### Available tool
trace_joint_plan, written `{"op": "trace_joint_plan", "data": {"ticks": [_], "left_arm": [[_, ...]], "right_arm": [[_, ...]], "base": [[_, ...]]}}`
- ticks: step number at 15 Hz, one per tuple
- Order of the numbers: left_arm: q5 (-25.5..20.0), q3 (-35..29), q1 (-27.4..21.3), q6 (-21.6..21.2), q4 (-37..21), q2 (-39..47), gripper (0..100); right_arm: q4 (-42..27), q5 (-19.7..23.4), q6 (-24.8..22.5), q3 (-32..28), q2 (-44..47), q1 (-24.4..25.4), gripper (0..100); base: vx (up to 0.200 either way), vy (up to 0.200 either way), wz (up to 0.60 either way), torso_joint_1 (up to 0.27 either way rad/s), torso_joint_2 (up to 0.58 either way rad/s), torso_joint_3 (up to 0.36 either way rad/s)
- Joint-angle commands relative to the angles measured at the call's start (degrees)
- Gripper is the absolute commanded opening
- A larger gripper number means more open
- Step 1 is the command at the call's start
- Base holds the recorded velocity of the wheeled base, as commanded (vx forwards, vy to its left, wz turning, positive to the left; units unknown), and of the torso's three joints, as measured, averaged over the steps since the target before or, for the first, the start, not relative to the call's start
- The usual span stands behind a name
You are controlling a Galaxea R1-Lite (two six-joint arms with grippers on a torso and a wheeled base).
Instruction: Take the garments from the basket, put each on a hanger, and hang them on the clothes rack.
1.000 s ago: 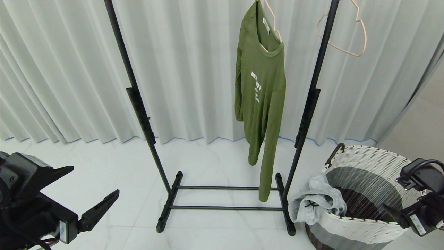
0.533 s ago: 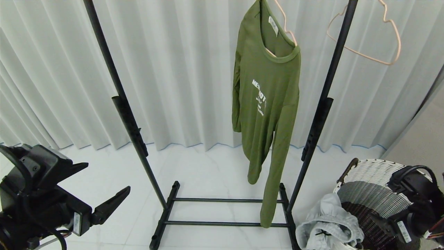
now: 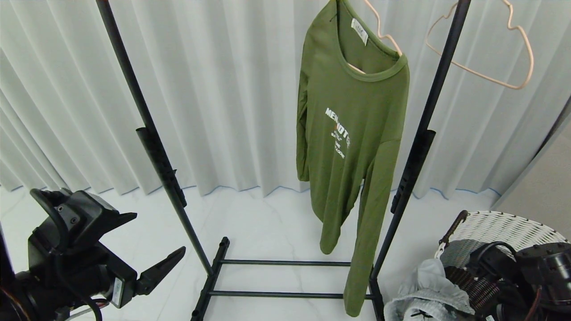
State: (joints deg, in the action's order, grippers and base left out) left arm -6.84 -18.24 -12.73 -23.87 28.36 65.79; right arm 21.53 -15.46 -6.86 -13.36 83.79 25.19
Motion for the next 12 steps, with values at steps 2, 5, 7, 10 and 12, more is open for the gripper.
{"op": "trace_joint_plan", "data": {"ticks": [2,5,7,10,12], "left_arm": [[-0.02,-0.04,-0.19,0.05,0.03,1.0,100],[-0.02,-0.13,-0.11,0.14,0.03,1.18,100],[-0.02,-0.04,-0.11,0.14,0.03,1.18,100],[-0.02,-0.31,-0.11,0.67,0.03,1.27,100],[-0.02,-0.22,-0.11,0.67,0.03,1.18,100]], "right_arm": [[0.27,-0.27,2.21,0.79,5.34,0.04,100],[4.49,-4.67,6.07,1.58,10.43,0.21,100],[11.96,-7.04,7.74,2.55,14.92,0.21,100],[14.95,-11.52,8.71,4.04,18.26,0.21,0],[14.95,-11.7,8.88,3.52,18.17,0.21,0]], "base": [[0.0,0.0,0.0,0.0,0.0,0.0],[0.0,0.0,0.0,0.0,0.0,0.0],[0.0,0.0,0.0,0.0,0.0,0.0],[0.0,0.0,0.0,0.0,0.0,0.0],[0.0,0.0,0.0,0.0,0.0,0.0]]}}
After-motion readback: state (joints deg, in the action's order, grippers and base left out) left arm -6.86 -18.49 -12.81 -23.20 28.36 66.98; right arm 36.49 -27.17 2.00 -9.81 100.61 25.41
